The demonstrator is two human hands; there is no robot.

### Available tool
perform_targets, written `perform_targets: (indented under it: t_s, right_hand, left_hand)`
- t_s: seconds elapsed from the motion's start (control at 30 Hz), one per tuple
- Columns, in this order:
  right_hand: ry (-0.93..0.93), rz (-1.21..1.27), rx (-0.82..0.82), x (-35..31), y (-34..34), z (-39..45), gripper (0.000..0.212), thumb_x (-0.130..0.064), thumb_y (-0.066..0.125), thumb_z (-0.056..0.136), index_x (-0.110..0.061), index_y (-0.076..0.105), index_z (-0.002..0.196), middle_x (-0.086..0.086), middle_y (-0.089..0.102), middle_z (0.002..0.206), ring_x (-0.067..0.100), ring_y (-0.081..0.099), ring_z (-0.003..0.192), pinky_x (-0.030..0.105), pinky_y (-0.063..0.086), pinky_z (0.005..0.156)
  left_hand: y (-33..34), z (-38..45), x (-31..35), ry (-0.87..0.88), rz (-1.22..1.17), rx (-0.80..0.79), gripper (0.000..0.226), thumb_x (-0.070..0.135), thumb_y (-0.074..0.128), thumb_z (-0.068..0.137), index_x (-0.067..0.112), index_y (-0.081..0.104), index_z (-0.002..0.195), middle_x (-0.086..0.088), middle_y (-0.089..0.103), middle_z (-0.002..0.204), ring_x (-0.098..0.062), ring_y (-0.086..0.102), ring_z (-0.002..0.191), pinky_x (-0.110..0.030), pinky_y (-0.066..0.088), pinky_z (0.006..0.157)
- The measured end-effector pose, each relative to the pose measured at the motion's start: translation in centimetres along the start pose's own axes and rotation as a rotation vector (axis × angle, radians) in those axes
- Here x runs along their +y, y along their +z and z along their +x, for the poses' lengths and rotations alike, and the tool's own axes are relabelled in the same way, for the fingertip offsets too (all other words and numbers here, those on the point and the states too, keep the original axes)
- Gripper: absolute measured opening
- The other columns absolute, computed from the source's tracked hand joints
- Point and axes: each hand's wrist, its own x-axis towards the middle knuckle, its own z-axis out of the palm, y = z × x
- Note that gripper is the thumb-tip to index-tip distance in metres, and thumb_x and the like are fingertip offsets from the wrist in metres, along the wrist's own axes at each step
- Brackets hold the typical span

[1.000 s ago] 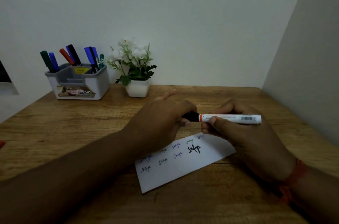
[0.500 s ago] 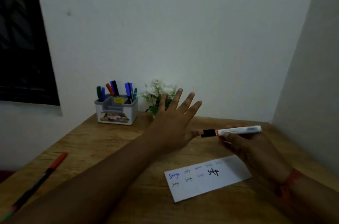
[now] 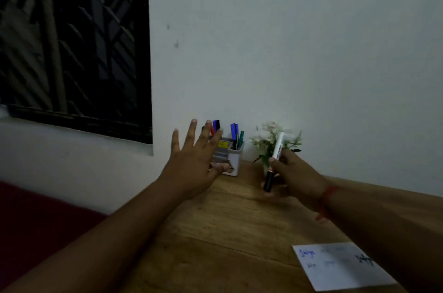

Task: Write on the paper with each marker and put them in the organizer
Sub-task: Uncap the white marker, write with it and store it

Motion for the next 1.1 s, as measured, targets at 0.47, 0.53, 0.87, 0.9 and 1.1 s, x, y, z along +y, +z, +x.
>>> perform_targets:
  t_s: [0.47,0.53,0.87,0.9,1.1]
  right_hand:
    - [-0.429,-1.142,0.199,-8.4,10.1,12.4,0.017,-0.015,0.060,0.097,-0.003,0.071,0.104,0.014,0.072,0.103,0.026,0.067,0.094,0.035,0.058,0.084]
    - [-0.445,-1.171,0.169,-8.8,11.1,13.5,0.018,-0.013,0.059,0.097,-0.003,0.072,0.105,0.013,0.072,0.105,0.025,0.067,0.096,0.032,0.055,0.084]
    - [-0.482,-1.131,0.101,-8.5,13.5,16.0,0.026,0.005,0.061,0.090,-0.008,0.067,0.112,0.013,0.067,0.119,0.027,0.064,0.107,0.033,0.055,0.090]
    - [-0.486,-1.112,0.105,-8.2,13.5,16.1,0.029,0.004,0.061,0.090,-0.009,0.065,0.116,0.013,0.066,0.120,0.027,0.063,0.105,0.032,0.055,0.088]
    - [-0.569,-1.055,0.198,-7.9,12.3,14.8,0.041,0.005,0.058,0.088,-0.008,0.058,0.126,0.015,0.063,0.122,0.029,0.061,0.110,0.040,0.052,0.098]
  left_hand:
    - [2.4,-3.8,-6.3,-0.240,-0.052,-0.190,0.077,0.077,-0.001,0.083,0.043,-0.032,0.143,0.005,-0.035,0.157,-0.025,-0.037,0.142,-0.059,-0.016,0.114]
    - [2.5,-3.7,-6.6,-0.239,-0.051,-0.205,0.077,0.077,0.001,0.084,0.042,-0.030,0.145,0.005,-0.034,0.157,-0.025,-0.037,0.142,-0.059,-0.017,0.113]
    - [3.1,-4.1,-7.4,-0.255,-0.033,-0.386,0.078,0.076,0.009,0.090,0.038,-0.021,0.151,0.001,-0.023,0.162,-0.028,-0.032,0.145,-0.066,-0.014,0.113]
    - [3.1,-4.1,-7.6,-0.262,-0.037,-0.407,0.078,0.076,0.009,0.090,0.037,-0.020,0.152,0.001,-0.021,0.163,-0.028,-0.031,0.145,-0.066,-0.014,0.112]
    - [2.0,-4.2,-7.6,-0.273,-0.058,-0.411,0.075,0.073,0.017,0.093,0.032,0.016,0.155,0.000,0.014,0.165,-0.026,-0.002,0.152,-0.067,-0.013,0.113]
